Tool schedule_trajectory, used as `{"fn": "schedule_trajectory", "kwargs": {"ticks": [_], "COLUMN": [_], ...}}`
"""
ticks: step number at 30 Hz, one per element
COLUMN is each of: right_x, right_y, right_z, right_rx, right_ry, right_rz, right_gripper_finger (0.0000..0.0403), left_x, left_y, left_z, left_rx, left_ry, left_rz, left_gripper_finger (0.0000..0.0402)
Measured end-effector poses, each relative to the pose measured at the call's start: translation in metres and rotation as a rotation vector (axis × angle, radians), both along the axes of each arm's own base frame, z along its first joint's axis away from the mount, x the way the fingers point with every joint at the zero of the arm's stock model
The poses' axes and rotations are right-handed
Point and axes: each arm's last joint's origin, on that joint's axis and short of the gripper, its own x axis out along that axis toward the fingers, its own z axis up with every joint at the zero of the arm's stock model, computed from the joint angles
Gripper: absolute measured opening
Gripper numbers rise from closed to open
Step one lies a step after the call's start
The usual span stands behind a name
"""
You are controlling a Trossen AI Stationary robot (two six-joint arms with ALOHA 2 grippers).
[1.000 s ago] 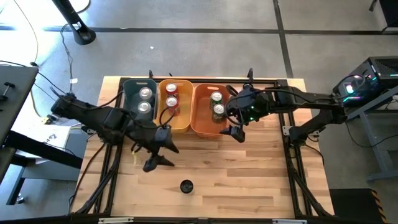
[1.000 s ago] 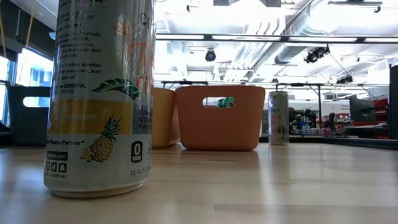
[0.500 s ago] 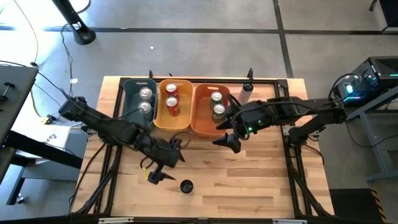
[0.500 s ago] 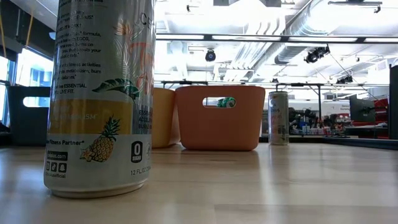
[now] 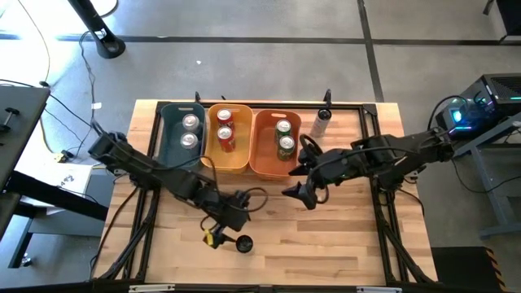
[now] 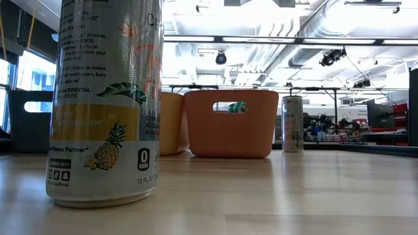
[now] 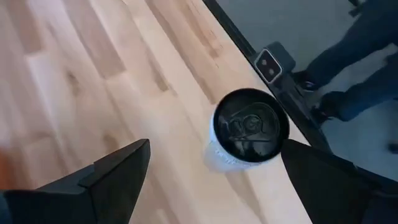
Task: Sort soda cans
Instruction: Move the bottom black soda can to the right of the orange bin
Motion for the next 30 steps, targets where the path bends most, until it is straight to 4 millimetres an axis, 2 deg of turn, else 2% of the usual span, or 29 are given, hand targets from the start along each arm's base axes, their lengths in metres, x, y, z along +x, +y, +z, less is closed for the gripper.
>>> {"fn": "schedule_trajectory", "kwargs": {"ticks": [3,10,16,21,26,30], "right_x": [-0.002,-0.006,-0.006,-0.007,-0.007,-0.007], "right_y": [0.0,0.003,0.004,0.005,0.006,0.006], "right_z": [-0.004,-0.007,-0.007,-0.008,-0.008,-0.008], "right_rx": [-0.012,-0.041,-0.05,-0.054,-0.049,-0.056], "right_ry": [0.044,0.089,0.089,0.094,0.1,0.099], "right_rz": [0.008,0.048,0.063,0.085,0.1,0.107], "right_gripper_finger": [0.0353,0.0353,0.0353,0.0353,0.0353,0.0353], "left_x": [0.007,0.006,0.013,0.018,0.017,0.012], "left_y": [-0.007,-0.02,-0.027,-0.032,-0.032,-0.028], "left_z": [-0.008,-0.005,-0.028,-0.035,-0.034,-0.022], "left_rx": [-0.041,-0.081,-0.014,-0.025,-0.067,-0.077], "left_ry": [0.014,-0.027,0.036,0.04,0.064,0.031], "left_rz": [-0.011,0.016,0.083,0.084,0.082,0.104], "left_gripper_finger": [0.0358,0.0354,0.0353,0.0353,0.0353,0.0353]}}
